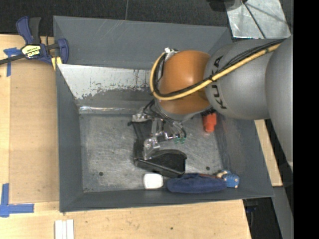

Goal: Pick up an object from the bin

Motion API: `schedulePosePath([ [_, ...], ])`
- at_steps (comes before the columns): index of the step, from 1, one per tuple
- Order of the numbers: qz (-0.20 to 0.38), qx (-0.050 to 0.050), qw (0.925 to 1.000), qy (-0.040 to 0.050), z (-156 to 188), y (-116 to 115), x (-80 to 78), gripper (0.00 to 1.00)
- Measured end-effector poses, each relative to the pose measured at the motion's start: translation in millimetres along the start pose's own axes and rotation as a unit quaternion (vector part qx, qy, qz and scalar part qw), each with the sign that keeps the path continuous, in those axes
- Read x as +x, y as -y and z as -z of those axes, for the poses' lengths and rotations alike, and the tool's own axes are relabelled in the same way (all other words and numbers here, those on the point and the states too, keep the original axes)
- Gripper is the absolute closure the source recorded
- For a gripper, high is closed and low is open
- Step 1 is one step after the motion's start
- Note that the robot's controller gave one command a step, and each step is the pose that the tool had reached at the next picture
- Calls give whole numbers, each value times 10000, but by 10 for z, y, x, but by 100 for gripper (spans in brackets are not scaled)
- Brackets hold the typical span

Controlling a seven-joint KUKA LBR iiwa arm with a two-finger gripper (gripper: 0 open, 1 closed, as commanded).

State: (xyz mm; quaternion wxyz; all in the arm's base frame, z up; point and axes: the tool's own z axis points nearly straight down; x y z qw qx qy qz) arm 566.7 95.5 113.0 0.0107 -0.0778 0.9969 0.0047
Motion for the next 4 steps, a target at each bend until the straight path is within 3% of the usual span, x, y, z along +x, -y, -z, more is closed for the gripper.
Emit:
schedulePosePath([
  [2, 330, 29, 9994, -9, -44, 134, 3, 0],
  [3, 604, 32, 9981, -86, -168, 301, 4, 0],
  [4, 470, -18, 9989, -46, -363, 784, -8, 0],
])
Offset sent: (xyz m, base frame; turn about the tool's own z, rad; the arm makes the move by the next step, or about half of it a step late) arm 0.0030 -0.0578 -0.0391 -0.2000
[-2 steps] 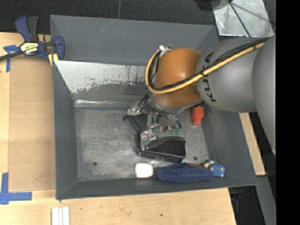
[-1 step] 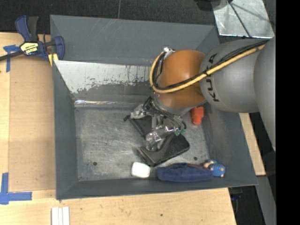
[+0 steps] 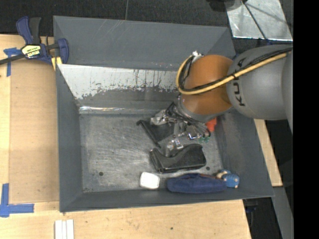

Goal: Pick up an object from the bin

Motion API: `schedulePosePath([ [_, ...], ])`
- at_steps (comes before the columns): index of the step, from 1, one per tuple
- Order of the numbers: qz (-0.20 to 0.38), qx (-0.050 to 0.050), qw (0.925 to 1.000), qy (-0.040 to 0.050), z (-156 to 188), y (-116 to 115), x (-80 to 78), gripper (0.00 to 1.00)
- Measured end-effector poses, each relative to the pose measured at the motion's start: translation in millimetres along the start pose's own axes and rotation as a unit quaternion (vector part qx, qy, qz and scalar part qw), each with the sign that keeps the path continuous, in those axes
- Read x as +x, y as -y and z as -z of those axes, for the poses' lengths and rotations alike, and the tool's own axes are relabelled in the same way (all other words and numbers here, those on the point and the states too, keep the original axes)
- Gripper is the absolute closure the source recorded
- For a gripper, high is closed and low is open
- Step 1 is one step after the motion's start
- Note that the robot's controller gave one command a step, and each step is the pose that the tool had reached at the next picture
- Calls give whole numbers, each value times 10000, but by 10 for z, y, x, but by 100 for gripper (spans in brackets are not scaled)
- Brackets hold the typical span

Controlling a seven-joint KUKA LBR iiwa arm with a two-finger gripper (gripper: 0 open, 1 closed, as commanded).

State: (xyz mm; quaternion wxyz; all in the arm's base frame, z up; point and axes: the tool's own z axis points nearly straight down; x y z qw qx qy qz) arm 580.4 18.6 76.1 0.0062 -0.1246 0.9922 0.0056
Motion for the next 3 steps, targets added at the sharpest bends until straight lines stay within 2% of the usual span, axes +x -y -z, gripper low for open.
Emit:
schedulePosePath([
  [1, -6, 62, 9999, 121, 38, 41, -50, 100],
  [2, 875, 62, 9961, -26, 515, 464, -331, 100],
  [3, 838, 61, 9965, -19, 1166, 435, -344, 100],
])
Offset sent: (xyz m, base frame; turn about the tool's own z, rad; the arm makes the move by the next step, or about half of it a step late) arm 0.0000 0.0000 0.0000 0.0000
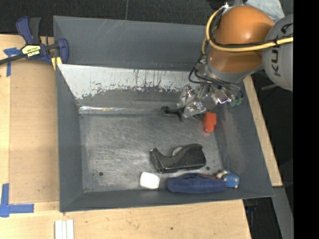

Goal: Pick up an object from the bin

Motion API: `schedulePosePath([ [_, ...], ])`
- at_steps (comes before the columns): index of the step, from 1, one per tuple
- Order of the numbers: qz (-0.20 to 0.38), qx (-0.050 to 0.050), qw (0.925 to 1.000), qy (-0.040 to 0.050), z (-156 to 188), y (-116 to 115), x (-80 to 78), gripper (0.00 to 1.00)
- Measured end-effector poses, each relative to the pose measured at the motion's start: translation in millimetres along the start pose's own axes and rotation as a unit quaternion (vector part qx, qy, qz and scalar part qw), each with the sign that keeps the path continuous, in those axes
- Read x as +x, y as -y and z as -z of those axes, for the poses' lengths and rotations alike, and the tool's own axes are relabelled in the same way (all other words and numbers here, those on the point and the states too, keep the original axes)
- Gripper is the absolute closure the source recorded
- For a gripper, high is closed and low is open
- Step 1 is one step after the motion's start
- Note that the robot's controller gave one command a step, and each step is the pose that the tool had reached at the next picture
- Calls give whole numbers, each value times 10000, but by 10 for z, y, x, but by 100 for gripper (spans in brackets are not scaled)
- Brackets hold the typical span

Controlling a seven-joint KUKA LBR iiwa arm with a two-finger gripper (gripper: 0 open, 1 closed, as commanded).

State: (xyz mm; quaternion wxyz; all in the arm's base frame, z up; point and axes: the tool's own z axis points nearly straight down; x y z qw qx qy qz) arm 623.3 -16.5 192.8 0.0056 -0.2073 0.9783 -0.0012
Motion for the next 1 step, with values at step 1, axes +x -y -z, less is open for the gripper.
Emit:
schedulePosePath([
  [1, -42, -3, 10000, -12, 327, 101, 104, 100],
])
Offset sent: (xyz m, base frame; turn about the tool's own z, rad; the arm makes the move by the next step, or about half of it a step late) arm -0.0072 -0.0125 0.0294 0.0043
